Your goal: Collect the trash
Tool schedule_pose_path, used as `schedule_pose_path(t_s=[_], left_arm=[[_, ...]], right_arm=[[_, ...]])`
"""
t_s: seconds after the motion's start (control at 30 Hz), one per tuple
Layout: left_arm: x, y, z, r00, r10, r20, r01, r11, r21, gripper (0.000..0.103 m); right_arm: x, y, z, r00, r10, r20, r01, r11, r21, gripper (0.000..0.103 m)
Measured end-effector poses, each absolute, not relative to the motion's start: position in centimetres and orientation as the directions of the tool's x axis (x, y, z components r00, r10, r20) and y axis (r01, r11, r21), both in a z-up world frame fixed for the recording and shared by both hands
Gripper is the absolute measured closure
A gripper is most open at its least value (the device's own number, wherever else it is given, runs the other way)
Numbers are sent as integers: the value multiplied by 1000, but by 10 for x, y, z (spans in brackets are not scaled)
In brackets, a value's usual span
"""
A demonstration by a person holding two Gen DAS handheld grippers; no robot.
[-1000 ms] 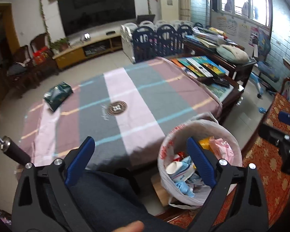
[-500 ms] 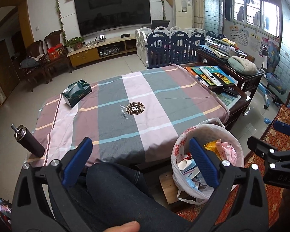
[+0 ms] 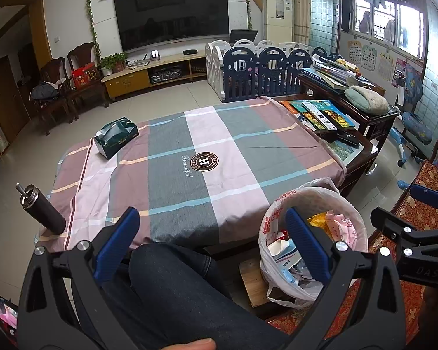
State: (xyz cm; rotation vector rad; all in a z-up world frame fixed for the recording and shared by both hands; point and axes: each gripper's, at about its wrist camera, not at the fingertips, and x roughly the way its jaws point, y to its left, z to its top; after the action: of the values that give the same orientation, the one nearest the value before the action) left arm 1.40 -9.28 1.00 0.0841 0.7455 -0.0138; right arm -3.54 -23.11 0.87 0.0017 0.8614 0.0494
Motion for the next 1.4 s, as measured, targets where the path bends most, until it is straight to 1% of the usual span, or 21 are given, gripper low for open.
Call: schedule_pose_path(t_s=[0.53,0.8,1.13,1.4], left_arm=[[10,-96,9,732,13,-681,43,997,65,3],[7,-89,11,741,7,-672,34,998,47,3],[6,-80,9,740,6,-673,22,999,33,3],[6,-84,8,745,15,-666,27,998,52,3]], right_arm=[[-33,-232,8,646,41,-762,-40,999,20,6],[-29,-234,8,647,14,-762,-16,1000,5,6],[-28,-226,8,640,9,-768,-28,1000,-12,6],[-27,-228,5,632,6,-775,-18,1000,-7,6]])
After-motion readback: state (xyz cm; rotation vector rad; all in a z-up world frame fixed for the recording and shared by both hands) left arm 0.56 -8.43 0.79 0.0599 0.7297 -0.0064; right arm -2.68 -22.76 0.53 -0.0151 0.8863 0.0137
